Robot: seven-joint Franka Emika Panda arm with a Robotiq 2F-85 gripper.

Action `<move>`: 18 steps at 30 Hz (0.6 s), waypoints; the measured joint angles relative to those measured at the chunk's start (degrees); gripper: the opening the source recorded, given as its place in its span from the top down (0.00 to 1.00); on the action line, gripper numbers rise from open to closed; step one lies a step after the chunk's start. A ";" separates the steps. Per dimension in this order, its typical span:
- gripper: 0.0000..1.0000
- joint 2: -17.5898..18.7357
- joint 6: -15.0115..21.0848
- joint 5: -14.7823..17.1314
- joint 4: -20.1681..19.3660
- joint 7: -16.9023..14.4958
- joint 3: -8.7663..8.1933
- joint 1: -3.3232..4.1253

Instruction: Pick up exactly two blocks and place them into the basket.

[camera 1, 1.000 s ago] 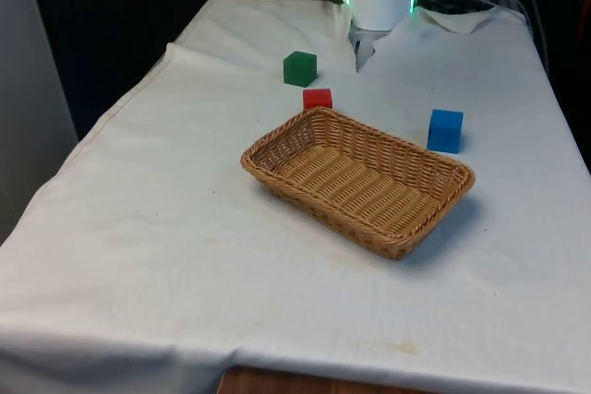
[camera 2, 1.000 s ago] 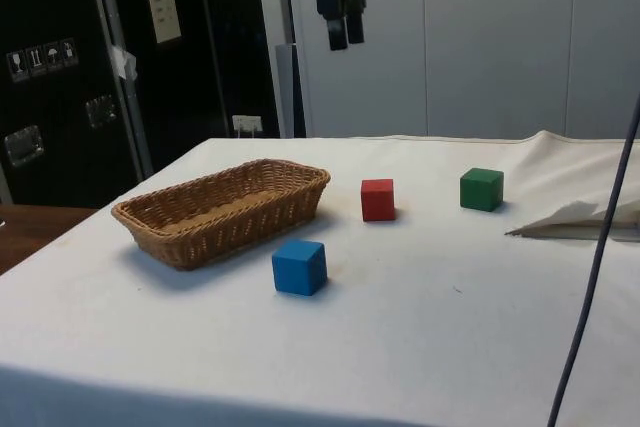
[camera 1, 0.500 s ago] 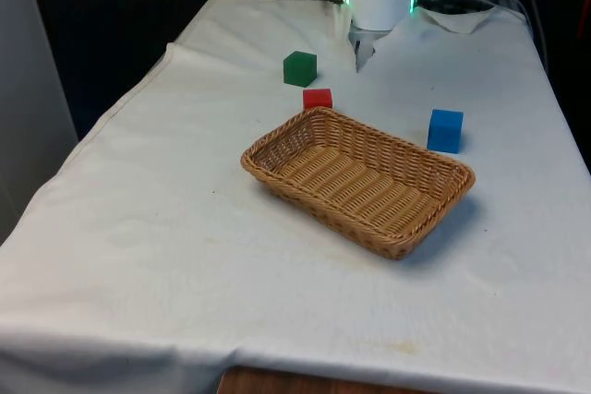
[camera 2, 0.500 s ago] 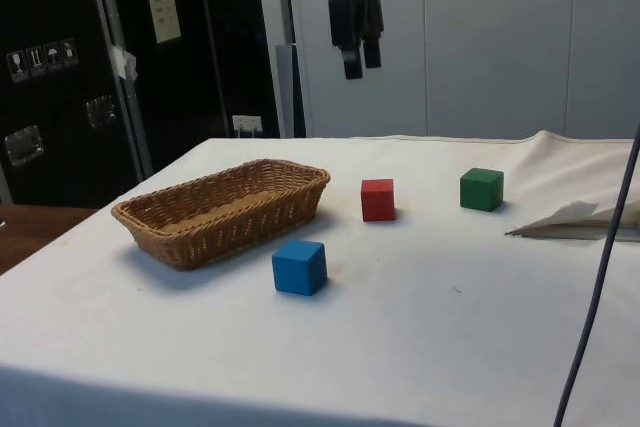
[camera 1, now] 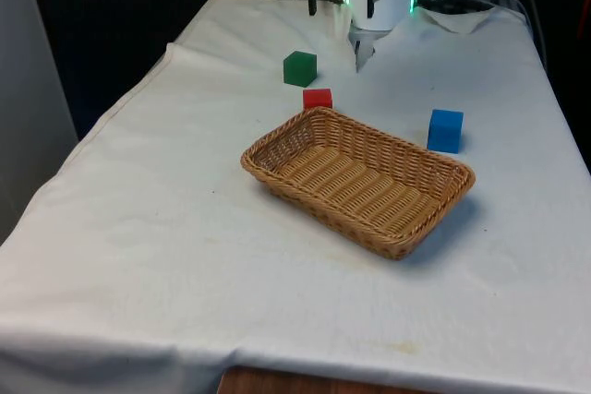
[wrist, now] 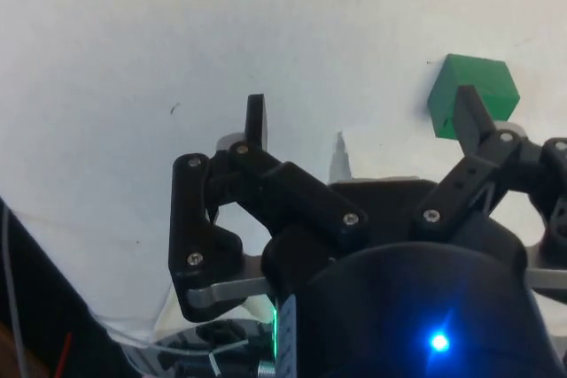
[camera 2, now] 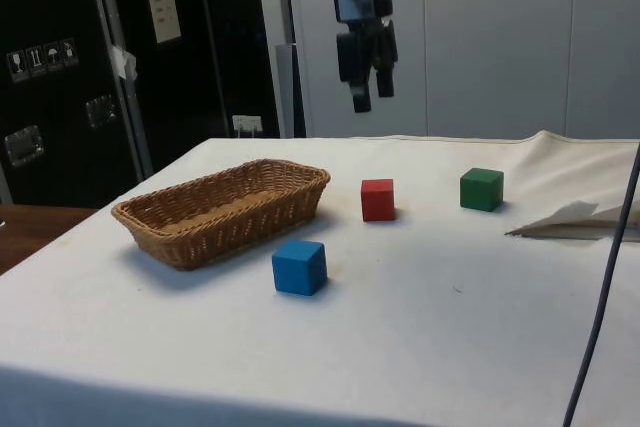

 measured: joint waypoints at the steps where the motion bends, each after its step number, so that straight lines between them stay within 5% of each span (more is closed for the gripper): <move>1: 0.00 0.17 0.57 0.00 -0.34 0.23 -0.06 0.00; 18: 0.00 2.69 9.68 0.00 -7.05 1.43 -2.64 -0.06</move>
